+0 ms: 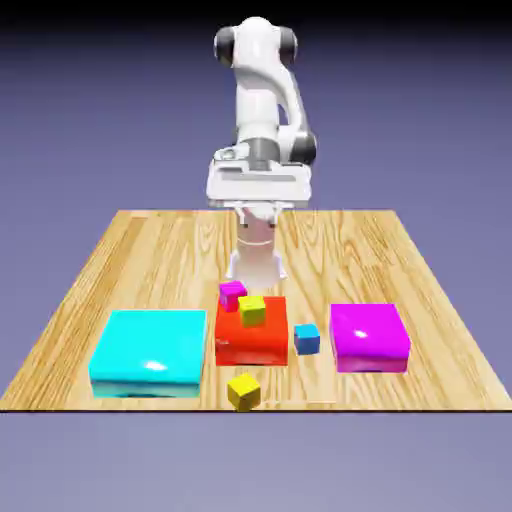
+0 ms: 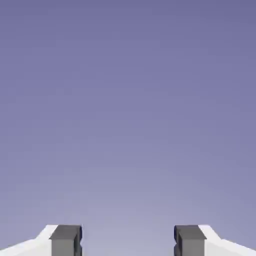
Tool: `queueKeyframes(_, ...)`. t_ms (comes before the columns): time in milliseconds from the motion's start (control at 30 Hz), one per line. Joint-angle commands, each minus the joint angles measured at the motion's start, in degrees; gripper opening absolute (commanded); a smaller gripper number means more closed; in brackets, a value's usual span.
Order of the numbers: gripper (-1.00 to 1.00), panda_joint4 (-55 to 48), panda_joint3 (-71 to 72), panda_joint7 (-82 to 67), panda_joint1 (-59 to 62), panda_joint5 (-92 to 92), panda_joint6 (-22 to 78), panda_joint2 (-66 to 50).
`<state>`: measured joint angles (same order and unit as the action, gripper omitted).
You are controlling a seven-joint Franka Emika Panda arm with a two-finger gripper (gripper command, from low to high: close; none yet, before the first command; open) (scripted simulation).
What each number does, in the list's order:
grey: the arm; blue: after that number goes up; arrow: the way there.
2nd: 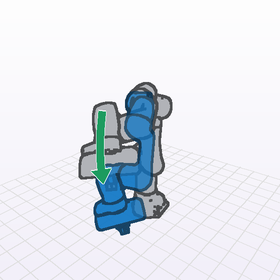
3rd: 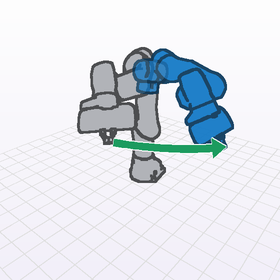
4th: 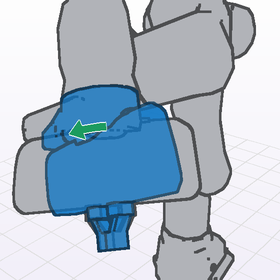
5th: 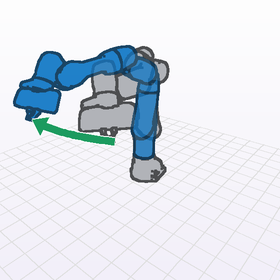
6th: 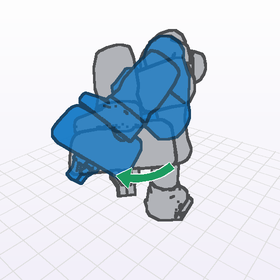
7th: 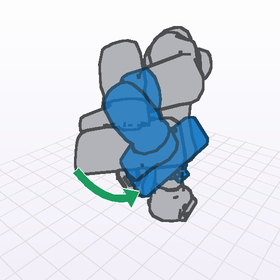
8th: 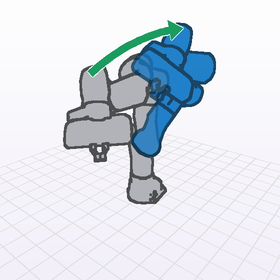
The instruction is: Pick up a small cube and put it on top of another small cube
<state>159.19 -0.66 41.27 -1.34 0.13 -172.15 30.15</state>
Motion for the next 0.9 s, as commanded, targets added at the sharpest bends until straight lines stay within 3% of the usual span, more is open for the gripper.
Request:
queueKeyframes(0, 0.0, -1.5, -0.5, -1.0, -0.5, 0.1, 1.5, -2.1)
queueKeyframes(867, 0.0, -40.6, -14.8, -26.5, -14.5, 2.9, 41.6, -56.1)
